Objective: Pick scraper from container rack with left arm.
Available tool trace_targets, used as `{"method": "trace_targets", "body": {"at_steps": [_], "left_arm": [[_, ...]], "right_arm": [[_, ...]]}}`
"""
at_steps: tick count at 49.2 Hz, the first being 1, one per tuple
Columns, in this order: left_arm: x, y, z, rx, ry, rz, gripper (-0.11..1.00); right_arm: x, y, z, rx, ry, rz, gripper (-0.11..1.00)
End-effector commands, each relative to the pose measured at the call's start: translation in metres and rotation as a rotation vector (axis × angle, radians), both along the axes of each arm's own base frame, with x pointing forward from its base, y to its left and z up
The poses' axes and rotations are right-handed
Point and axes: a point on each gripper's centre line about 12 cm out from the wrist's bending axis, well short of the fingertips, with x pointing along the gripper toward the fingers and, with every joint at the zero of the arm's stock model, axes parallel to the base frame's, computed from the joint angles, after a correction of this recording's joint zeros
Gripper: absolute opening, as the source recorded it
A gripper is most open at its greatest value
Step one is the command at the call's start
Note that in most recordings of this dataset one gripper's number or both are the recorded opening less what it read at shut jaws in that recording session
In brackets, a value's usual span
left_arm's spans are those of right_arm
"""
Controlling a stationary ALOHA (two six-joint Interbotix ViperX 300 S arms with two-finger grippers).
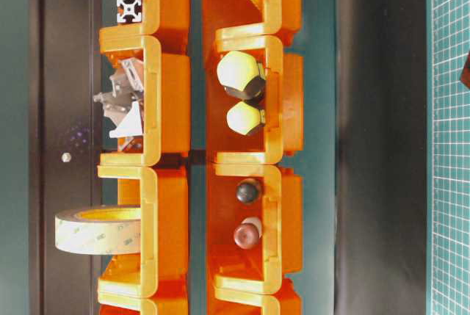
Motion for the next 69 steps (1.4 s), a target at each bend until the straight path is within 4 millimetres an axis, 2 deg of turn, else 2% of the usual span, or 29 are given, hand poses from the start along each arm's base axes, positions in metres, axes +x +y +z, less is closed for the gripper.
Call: {"method": "trace_targets", "body": {"at_steps": [1, 10, 18, 24, 34, 41, 69], "left_arm": [[-0.024, 0.010, 0.033, -0.051, -0.105, -0.028, 0.91], [-0.069, 0.043, 0.070, -0.041, -0.273, -0.071, 0.90], [-0.099, 0.070, 0.099, 0.035, -0.395, -0.070, 0.90], [-0.114, 0.086, 0.110, 0.085, -0.452, -0.056, 0.90], [-0.128, 0.104, 0.115, 0.140, -0.508, -0.020, 0.88], [-0.133, 0.111, 0.113, 0.133, -0.529, 0.000, 0.87], [-0.139, 0.114, 0.097, 0.125, -0.519, 0.005, 0.87]], "right_arm": [[0.002, 0.000, 0.015, 0.004, -0.032, -0.003, 0.01], [0.000, 0.000, 0.021, 0.004, -0.055, -0.001, 0.01], [-0.002, 0.000, 0.025, 0.006, -0.072, -0.001, 0.01], [-0.002, 0.000, 0.026, 0.006, -0.078, -0.002, 0.01], [-0.003, -0.001, 0.029, 0.005, -0.093, -0.004, 0.01], [-0.004, -0.001, 0.032, 0.005, -0.107, -0.004, 0.01], [-0.004, -0.001, 0.033, 0.006, -0.112, -0.004, 0.01]]}}
